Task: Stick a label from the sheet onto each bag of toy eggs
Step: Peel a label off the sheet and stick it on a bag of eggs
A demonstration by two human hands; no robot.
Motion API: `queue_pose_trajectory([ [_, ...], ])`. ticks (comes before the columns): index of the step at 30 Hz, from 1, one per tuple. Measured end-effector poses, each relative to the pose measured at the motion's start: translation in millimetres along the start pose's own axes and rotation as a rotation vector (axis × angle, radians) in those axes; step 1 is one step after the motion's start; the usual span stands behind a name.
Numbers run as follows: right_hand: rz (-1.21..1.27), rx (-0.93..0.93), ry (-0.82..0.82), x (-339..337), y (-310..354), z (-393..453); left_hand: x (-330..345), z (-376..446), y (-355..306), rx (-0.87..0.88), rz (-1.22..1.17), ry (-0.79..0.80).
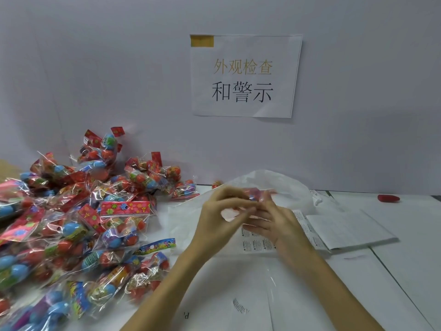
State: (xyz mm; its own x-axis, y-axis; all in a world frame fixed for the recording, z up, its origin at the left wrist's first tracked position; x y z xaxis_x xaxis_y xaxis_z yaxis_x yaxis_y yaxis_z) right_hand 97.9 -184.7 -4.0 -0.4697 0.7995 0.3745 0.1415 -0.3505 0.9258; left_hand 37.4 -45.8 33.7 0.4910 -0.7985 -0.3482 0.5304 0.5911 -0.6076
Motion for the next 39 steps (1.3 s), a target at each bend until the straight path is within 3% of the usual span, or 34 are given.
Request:
queue_pose_trajectory([
  [2, 0.071, 0.009, 0.015, -2.1, -0.2, -2.2, 10.3, -5.6, -9.7, 0.207, 0.222, 0.090],
  [4, 0.118, 0.025, -0.027, -8.2, -0.6, -1.4, 13.9, -8.5, -11.0, 0.217, 0.234, 0.124],
  [9, 0.065, 0.048, 0.000, -9.5, 3.0, 0.4, -5.4, -2.8, -0.3, -0.074, 0.136, -0.104],
  [11, -0.023, 0.019, 0.053, -3.1, 4.3, -1.3, -6.5, -1.6, 10.1, -0.266, 0.055, -0.027],
  [13, -0.120, -0.021, 0.094, 2.0, 4.5, -2.6, 1.7, -4.3, 16.3, -0.435, -0.208, 0.116],
  [15, -0.160, -0.036, 0.124, 4.9, 3.3, -2.2, 7.7, -7.7, 18.8, -0.500, -0.344, 0.135],
  [20, -0.044, -0.029, 0.029, -7.6, 5.6, 3.1, -0.3, -10.0, 34.1, -0.603, -0.505, -0.156],
  [22, -0.202, -0.136, -0.009, -17.0, 6.8, 5.8, -13.8, -11.1, 44.0, -0.643, -0.412, -0.270],
  [24, -0.575, -0.267, -0.060, -23.7, 7.2, 6.4, -24.6, -12.7, 50.5, -0.664, -0.261, -0.325],
  [27, -0.973, -0.305, 0.062, -13.9, -2.3, 5.3, -28.0, -13.4, 53.2, -0.693, -0.143, -0.331],
  [32, -1.190, -0.240, 0.198, -11.0, -22.1, 5.0, -19.1, -11.9, 44.1, -0.651, -0.085, -0.241],
  [39, -1.148, -0.199, 0.149, -15.1, -22.2, 6.5, 0.9, -13.0, 32.8, -0.392, 0.350, 0.177],
])
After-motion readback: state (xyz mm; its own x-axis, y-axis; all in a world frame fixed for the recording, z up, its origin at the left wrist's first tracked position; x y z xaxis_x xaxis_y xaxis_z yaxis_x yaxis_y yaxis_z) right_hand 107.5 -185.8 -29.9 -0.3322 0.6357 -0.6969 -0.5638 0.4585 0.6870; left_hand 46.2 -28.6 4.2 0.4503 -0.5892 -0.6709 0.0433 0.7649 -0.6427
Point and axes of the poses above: each hand's wrist, its own z-axis towards the middle knuckle, its own x-axis out of the palm, y = z × x, the point moved 6 cm from there along z, towards the middle knuckle, and after that the axes turned 8 degrees about z, right-handed, at the moved point
